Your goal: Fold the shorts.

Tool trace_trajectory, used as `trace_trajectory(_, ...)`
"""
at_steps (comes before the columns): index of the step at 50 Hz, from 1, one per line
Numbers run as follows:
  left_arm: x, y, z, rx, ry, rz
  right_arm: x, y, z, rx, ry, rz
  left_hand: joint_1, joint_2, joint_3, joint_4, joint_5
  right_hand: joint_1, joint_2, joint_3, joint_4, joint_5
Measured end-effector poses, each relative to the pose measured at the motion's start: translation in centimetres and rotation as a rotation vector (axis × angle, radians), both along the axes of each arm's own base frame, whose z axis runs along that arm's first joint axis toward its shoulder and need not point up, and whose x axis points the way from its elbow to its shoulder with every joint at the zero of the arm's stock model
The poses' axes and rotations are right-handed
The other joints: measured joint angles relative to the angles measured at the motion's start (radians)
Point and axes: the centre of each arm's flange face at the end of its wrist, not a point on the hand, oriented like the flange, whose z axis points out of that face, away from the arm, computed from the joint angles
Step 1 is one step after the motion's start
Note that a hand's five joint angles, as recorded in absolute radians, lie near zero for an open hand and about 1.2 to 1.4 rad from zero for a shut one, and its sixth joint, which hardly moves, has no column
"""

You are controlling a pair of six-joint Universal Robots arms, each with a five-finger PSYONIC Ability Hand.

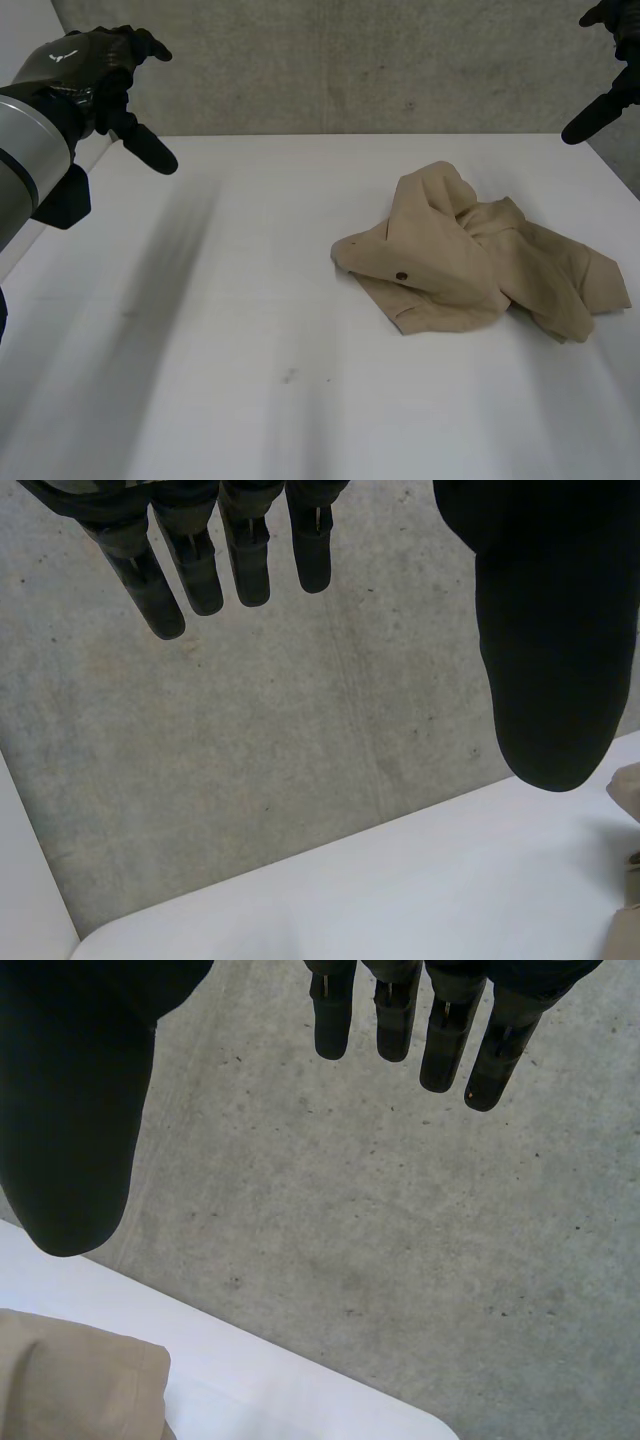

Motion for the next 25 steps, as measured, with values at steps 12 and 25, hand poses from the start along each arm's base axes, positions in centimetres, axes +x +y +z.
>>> trace_trajectory(12, -0.1, 0.2, -0.4, 0.003, -0.003, -0.007, 0.6, -0.6, -1.7, 0.031, 0.075, 0.037, 0.000, 0.000, 0.000, 0.000, 0.000, 0.000, 0.000, 0.000, 0.000, 0.000)
trace_trajectory(25, -3.3, -0.9, -4.4, -0.015, -0.003, -0.099, 0.8, -2.2, -10.4, 0.206, 0.435, 0.144, 0.000, 0.000, 0.000, 0.000, 0.000, 0.000, 0.000, 0.000, 0.000, 0.000)
